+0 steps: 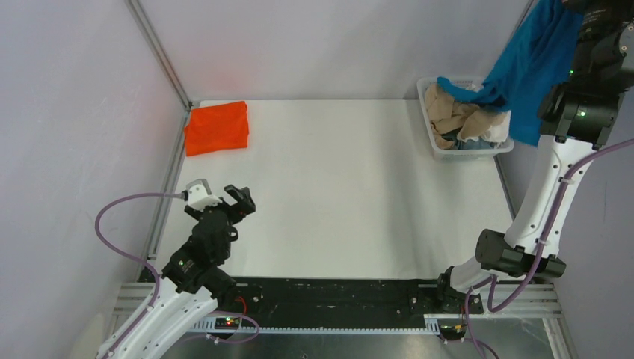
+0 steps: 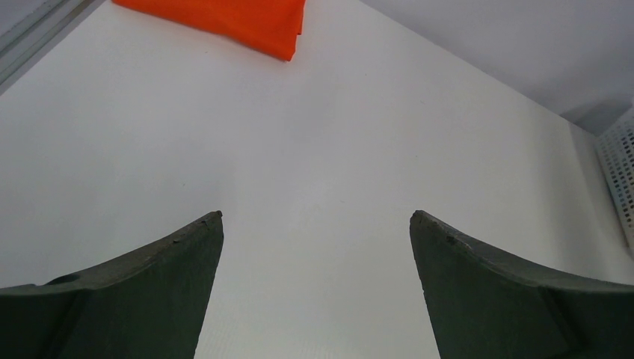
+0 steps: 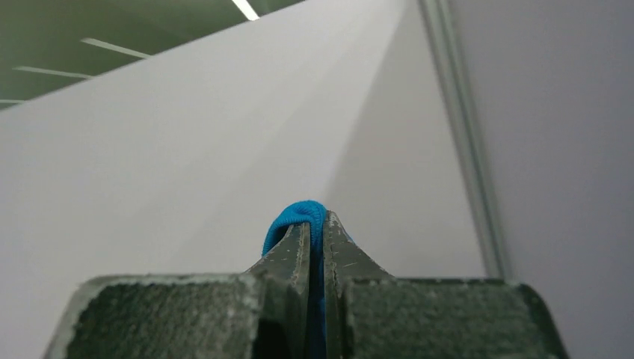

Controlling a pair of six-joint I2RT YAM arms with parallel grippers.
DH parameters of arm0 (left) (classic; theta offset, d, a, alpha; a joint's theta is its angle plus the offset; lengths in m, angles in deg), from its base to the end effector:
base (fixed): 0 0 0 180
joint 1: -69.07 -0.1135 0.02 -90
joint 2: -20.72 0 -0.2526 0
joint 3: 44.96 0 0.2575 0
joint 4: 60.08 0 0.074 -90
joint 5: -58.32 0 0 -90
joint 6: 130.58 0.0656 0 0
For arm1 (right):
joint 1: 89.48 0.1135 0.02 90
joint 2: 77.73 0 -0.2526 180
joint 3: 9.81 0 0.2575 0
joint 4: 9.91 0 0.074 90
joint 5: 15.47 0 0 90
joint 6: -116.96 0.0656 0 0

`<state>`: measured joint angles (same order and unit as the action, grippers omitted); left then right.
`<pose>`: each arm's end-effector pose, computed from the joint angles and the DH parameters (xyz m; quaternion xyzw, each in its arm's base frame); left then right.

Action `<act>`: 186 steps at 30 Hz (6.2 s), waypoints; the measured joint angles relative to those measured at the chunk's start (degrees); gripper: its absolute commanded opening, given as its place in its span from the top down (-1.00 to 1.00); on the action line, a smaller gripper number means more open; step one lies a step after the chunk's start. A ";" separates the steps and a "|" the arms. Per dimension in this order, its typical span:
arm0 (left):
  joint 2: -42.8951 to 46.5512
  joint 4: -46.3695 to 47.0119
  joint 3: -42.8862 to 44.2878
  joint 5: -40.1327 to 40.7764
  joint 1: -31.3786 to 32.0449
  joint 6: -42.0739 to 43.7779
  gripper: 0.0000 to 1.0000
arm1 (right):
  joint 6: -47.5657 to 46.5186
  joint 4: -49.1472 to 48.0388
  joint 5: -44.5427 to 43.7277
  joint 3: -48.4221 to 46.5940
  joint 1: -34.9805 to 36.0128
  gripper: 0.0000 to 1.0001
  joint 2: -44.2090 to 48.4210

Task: Fold and stack the t-shirts
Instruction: Move the tshirt to the center of the board, then flatten out the tshirt

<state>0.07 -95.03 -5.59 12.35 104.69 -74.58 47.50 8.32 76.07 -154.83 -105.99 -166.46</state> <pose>0.1435 -0.0467 0.2514 -0.2145 0.7446 -0.0715 0.6280 0.2567 -0.0742 0.6663 0.1277 0.4190 0.0375 0.8982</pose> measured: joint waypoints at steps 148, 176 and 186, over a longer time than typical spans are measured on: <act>-45.55 5.27 2.93 -24.30 -15.78 -13.44 1.00 | 6.95 18.34 2.38 104.39 28.94 1.00 34.25; -43.25 3.34 6.47 -25.68 -21.14 -8.83 1.00 | 6.32 27.34 -16.48 97.20 56.15 -0.43 31.41; -41.75 3.32 6.49 -26.25 -21.14 -8.33 1.00 | -15.96 21.86 -21.31 93.50 61.35 -0.47 23.06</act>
<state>-41.67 -91.71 0.90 -13.90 83.55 -82.90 31.54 30.18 54.76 -61.33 -44.64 -143.40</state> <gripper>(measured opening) 0.022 0.743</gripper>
